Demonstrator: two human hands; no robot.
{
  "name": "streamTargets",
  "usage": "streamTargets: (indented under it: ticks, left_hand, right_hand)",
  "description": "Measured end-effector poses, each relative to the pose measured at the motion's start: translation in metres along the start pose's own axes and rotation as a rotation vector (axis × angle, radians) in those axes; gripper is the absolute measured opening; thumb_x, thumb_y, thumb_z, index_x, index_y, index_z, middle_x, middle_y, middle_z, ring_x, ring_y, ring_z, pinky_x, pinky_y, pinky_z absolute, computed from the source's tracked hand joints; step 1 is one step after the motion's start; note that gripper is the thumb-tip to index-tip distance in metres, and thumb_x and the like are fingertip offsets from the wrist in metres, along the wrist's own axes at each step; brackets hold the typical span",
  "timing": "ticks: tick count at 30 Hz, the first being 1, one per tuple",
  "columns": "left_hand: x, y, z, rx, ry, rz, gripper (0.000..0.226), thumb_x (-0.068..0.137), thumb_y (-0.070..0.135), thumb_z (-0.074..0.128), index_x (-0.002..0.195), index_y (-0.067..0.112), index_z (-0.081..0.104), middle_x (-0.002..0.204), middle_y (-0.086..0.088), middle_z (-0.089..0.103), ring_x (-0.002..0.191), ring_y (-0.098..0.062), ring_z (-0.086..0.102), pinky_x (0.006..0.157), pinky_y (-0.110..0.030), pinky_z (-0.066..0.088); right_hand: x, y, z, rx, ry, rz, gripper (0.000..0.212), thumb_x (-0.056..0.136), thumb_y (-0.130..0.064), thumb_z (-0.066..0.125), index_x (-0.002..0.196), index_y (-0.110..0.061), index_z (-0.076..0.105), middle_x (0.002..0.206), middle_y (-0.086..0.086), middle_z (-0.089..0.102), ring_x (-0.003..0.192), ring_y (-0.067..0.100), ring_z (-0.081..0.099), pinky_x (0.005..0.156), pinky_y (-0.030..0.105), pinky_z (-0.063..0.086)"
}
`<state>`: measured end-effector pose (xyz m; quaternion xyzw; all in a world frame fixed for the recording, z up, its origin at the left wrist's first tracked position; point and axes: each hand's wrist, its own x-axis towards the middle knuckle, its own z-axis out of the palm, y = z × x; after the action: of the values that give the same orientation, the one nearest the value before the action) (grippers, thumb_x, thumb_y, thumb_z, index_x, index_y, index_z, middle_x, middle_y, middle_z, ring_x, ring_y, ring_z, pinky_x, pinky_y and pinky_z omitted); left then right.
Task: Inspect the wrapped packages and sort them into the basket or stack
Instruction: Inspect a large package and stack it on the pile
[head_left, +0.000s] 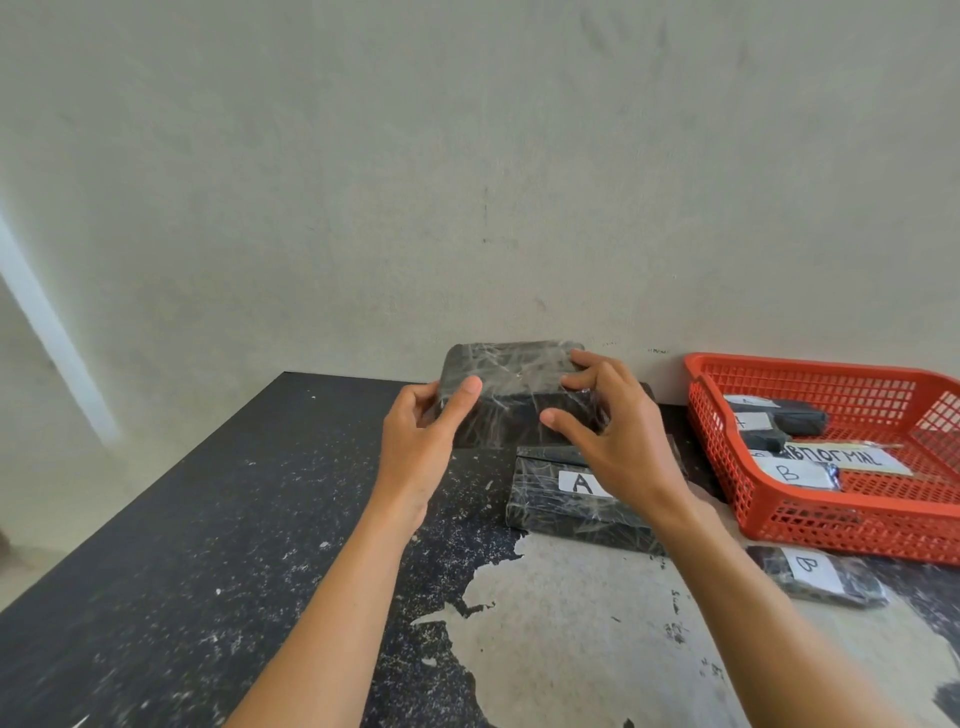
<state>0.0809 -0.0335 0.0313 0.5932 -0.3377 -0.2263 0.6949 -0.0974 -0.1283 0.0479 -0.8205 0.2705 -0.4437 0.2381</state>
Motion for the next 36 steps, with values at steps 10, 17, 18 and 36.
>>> streamTargets:
  ticks: [10,17,18,36]
  left_hand:
    - [0.002,-0.007,0.005,-0.062,0.074,0.006,0.038,0.085,0.032,0.075,0.113,0.02,0.052,0.117,0.011,0.054,0.1,0.007,0.053,0.075,-0.012,0.039]
    - [0.0,-0.01,-0.001,-0.05,-0.051,0.16,0.052,0.081,0.019,0.079,0.124,0.02,0.049,0.128,0.01,0.058,0.114,0.001,0.061,0.088,-0.021,0.053]
    - [0.0,-0.009,-0.004,-0.034,-0.07,0.167,0.058,0.08,0.02,0.08,0.129,0.021,0.048,0.126,0.011,0.059,0.113,0.001,0.062,0.088,-0.022,0.053]
    - [0.002,-0.012,-0.008,0.053,-0.138,0.277,0.063,0.077,0.006,0.081,0.129,0.016,0.046,0.128,0.005,0.058,0.116,-0.004,0.061,0.094,-0.021,0.052]
  right_hand:
    - [0.0,-0.008,-0.002,0.083,-0.054,0.095,0.07,0.085,-0.056,0.063,0.145,-0.036,0.034,0.156,-0.011,0.026,0.14,0.005,0.032,0.113,0.033,0.033]
    - [0.001,-0.003,-0.009,0.052,-0.1,0.163,0.079,0.09,-0.041,0.065,0.153,-0.035,0.018,0.159,-0.01,0.025,0.145,0.009,0.026,0.117,0.041,0.029]
    - [0.001,-0.003,-0.01,0.046,-0.103,0.152,0.078,0.089,-0.04,0.067,0.152,-0.036,0.02,0.159,-0.009,0.025,0.145,0.01,0.026,0.117,0.042,0.03]
    - [0.003,-0.006,-0.015,-0.085,-0.124,0.086,0.037,0.084,-0.047,0.069,0.115,-0.037,0.05,0.155,0.002,0.028,0.147,0.02,0.021,0.11,0.04,0.03]
